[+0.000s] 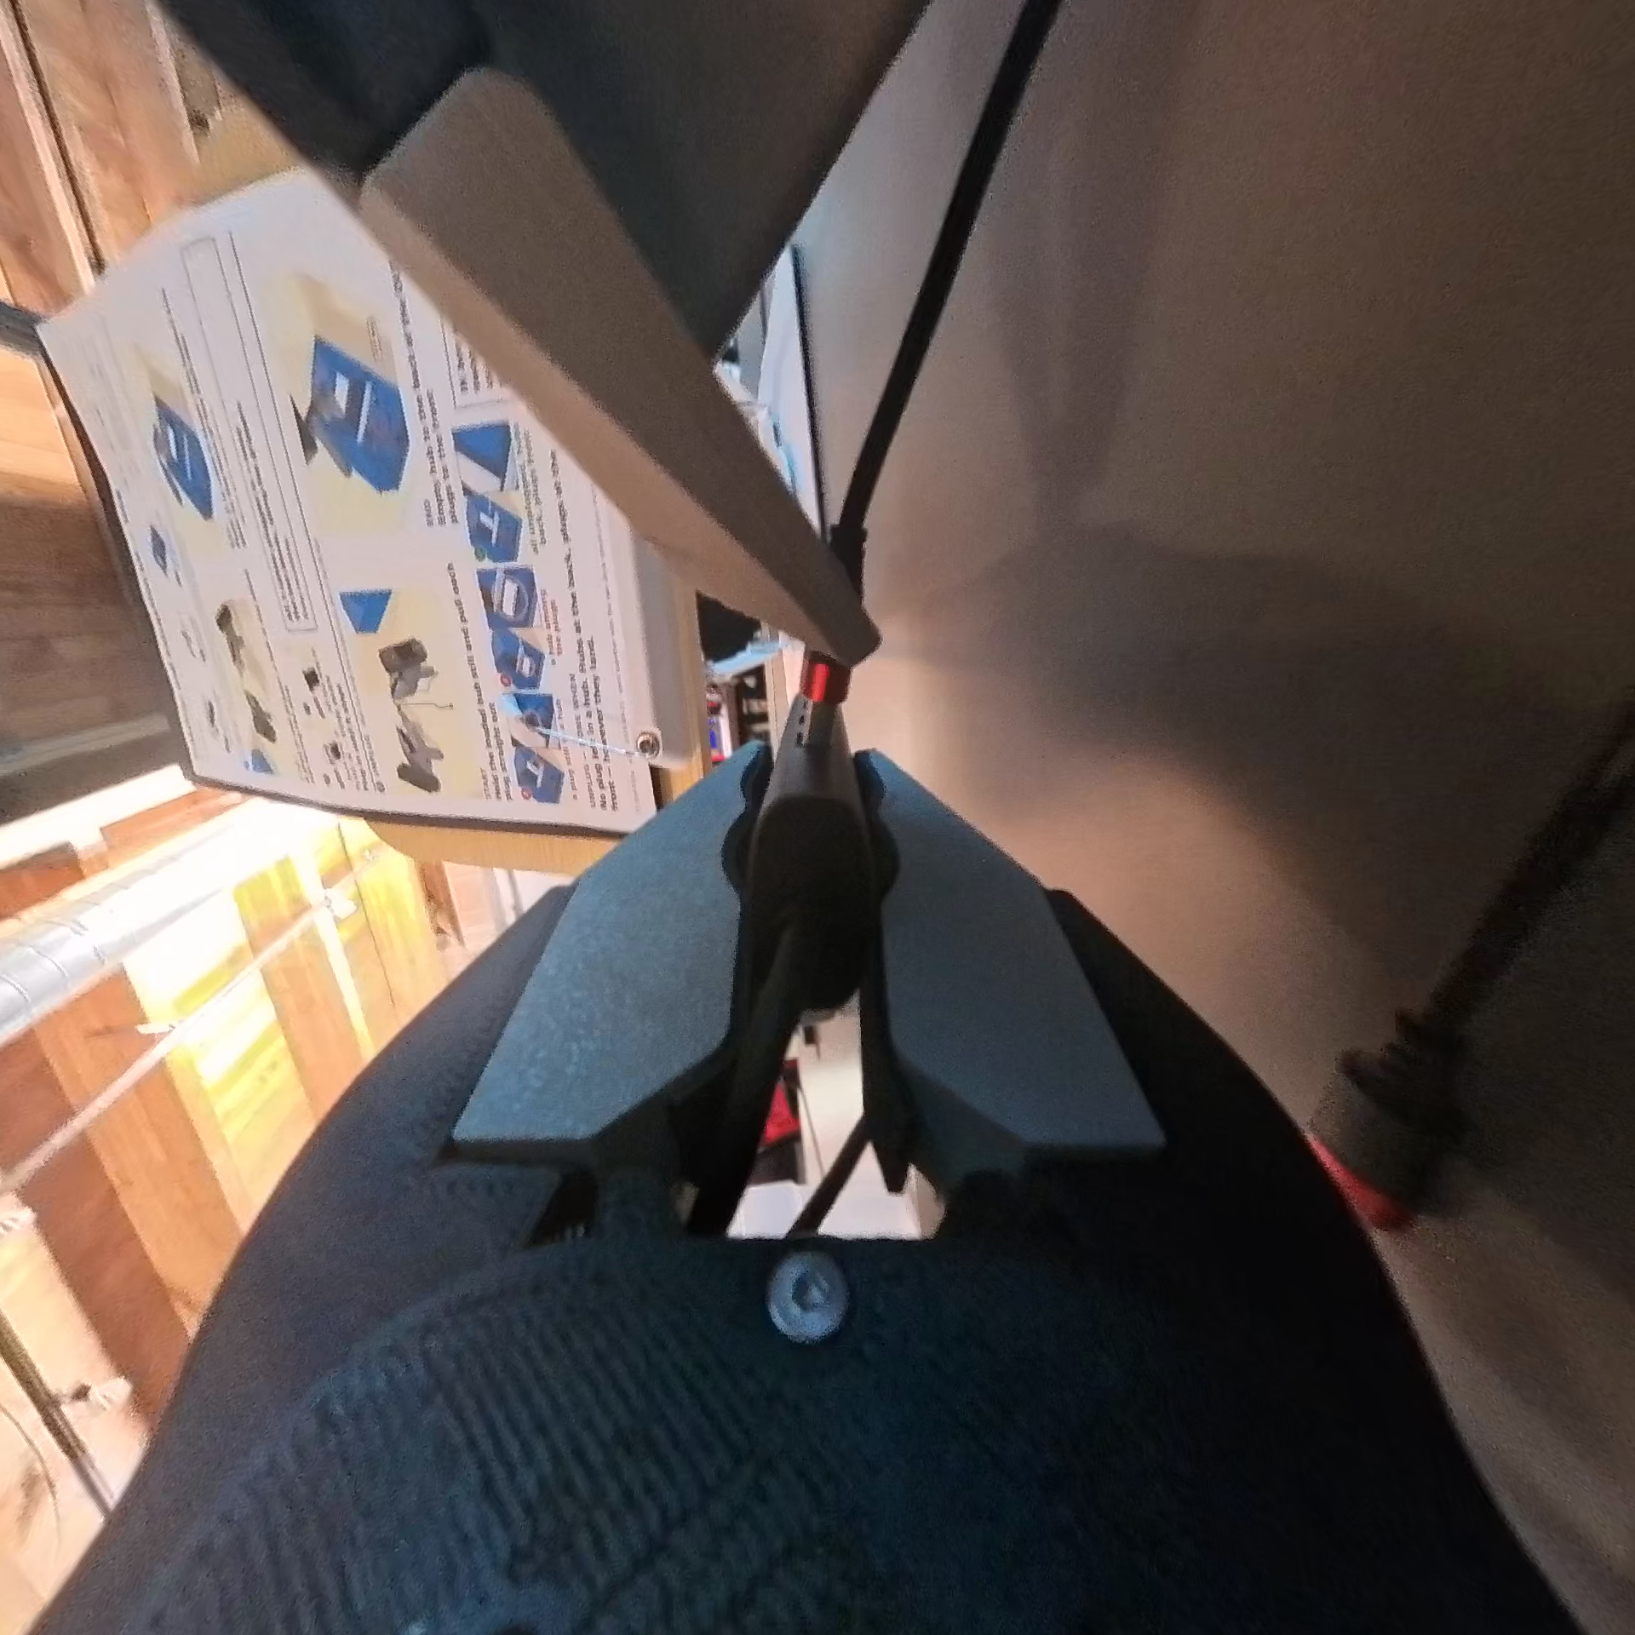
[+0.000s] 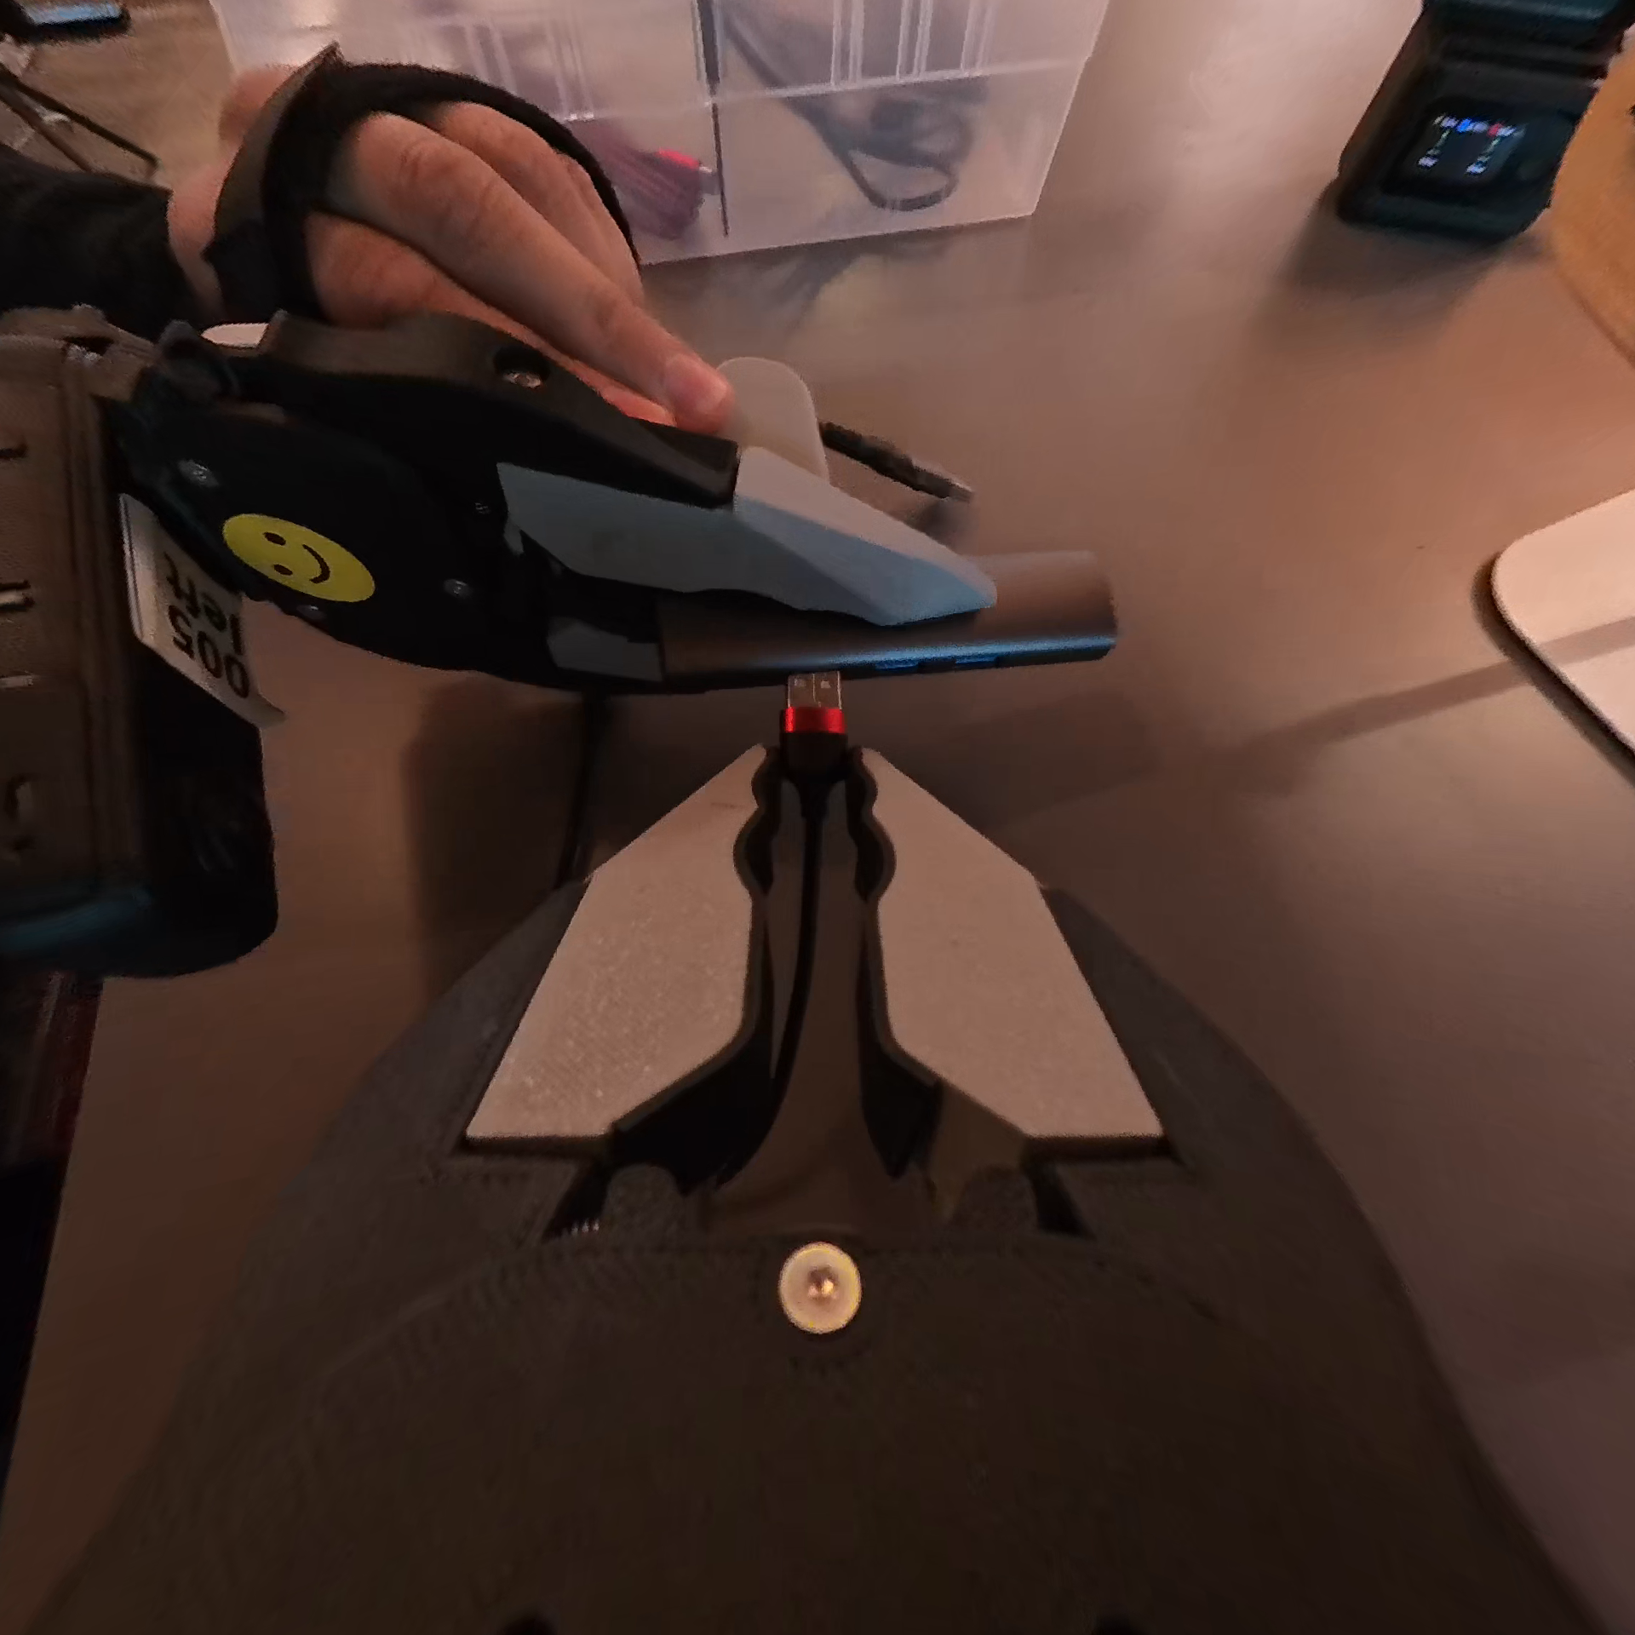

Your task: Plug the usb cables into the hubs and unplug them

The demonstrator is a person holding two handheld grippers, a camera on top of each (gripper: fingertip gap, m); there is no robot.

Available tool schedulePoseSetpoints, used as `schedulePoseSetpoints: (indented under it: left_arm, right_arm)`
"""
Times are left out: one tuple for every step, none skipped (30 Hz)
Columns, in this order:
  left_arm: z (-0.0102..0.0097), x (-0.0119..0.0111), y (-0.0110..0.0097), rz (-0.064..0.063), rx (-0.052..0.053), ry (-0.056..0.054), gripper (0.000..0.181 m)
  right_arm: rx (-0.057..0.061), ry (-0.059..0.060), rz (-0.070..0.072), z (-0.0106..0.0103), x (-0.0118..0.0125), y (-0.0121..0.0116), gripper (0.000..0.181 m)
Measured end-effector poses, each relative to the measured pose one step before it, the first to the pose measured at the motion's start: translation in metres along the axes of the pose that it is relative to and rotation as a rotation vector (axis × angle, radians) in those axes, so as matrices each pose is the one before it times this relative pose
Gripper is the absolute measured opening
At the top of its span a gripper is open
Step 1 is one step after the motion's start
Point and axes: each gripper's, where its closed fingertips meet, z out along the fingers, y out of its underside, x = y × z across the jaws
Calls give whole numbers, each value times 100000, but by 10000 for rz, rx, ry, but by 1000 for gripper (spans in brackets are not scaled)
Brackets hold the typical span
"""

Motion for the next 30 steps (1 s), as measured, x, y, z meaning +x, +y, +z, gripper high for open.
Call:
schedulePoseSetpoints:
  left_arm:
    - [-26, 122, -139, 165, 60, -14, 16]
    - [-55, 110, -182, 133, 93, -2, 16]
    - [-21, 80, -83, 66, 74, -1, 16]
    - [-39, 54, -77, -15, 117, 33, 16]
    - [-52, -7, -56, -69, 127, 32, 16]
    - [-95, -92, -49, -98, 120, 2, 16]
    - [-118, -27, -109, -144, 135, 59, 16]
    - [-111, 22, -161, -102, 139, 80, 16]
    - [-132, 12, -160, 11, 107, 10, 16]
    - [-135, 105, -190, 56, 120, 24, 16]
    - [-102, 174, -150, 71, 88, 45, 16]
    - [-107, 141, -121, 79, 63, 20, 16]
    - [-103, 138, -130, 42, 91, 41, 16]
    - [-97, 127, -78, -9, 77, 53, 16]
    - [-67, 44, -8, -77, 42, 35, 16]
    - [-32, -23, 75, -128, 3, 46, 16]
    - [31, 62, 153, -152, -37, 120, 16]
    - [66, 118, 175, -79, -91, 130, 16]
    - [80, 95, 144, -29, -121, 79, 16]
    - [64, 82, 102, -27, -82, 55, 16]
    - [35, -18, 50, -99, -16, 7, 16]
    - [-20, -141, 15, -235, 27, 6, 16]
    - [-51, -193, -3, -322, 57, 31, 16]
    - [-49, -270, 23, -268, 17, -6, 16]
    - [-39, -243, -18, -164, 7, -48, 16]
    - [-99, -115, -255, -53, 78, -21, 16]
    - [-71, 12, -55, 83, -82, -38, 16]
    - [23, -76, 38, 153, -16, -134, 16]
    - [38, -41, 19, -55, 24, -3, 16]
    - [5, -69, -51, -182, 77, 65, 16]
  right_arm:
    - [-52, -85, -26, 89, -42, 167, 12]
    - [-51, -49, -70, 81, -43, 135, 12]
    - [-17, -26, -108, 49, -49, 67, 12]
    - [21, -38, -134, 15, -59, -5, 12]
    - [82, -73, -140, -44, -81, -92, 12]
    - [130, -126, -140, -96, -111, -137, 12]
    - [120, -174, -128, -119, -148, -101, 12]
    - [84, -178, -125, -116, -163, -36, 12]
    - [55, -151, -168, -90, -165, 18, 12]
    - [21, -135, -202, -66, -164, 56, 12]
    - [17, -116, -184, -44, -150, 55, 12]
    - [15, -124, -140, -12, -134, 50, 12]
    - [53, -140, -119, -15, -126, -5, 12]
    - [146, -123, -44, -43, -48, -142, 12]
    - [168, -130, 93, -33, -4, -188, 12]
    - [127, -96, 178, 28, 45, -131, 12]
    - [26, -13, 161, 104, 97, -26, 12]
    - [-67, 78, 38, 142, 109, 76, 12]
    - [-65, 98, -31, 117, 65, 63, 12]
    - [-28, 75, 5, 84, 50, 57, 12]
    - [78, 28, 88, 12, 48, -70, 12]
    - [180, -15, 138, -69, 28, -207, 12]
    - [226, -14, 127, -124, 30, -309, 12]
    - [185, 6, 94, -88, 35, -293, 12]
    - [117, -4, 46, 41, -38, -211, 12]
    - [51, -17, 14, 182, -117, -120, 12]
    - [-40, 34, 7, 111, 3, 11, 12]
    - [22, 18, 27, 12, 51, -20, 12]
    - [94, -36, 69, -34, 45, -88, 12]
    - [130, -99, 128, -71, 14, -149, 12]
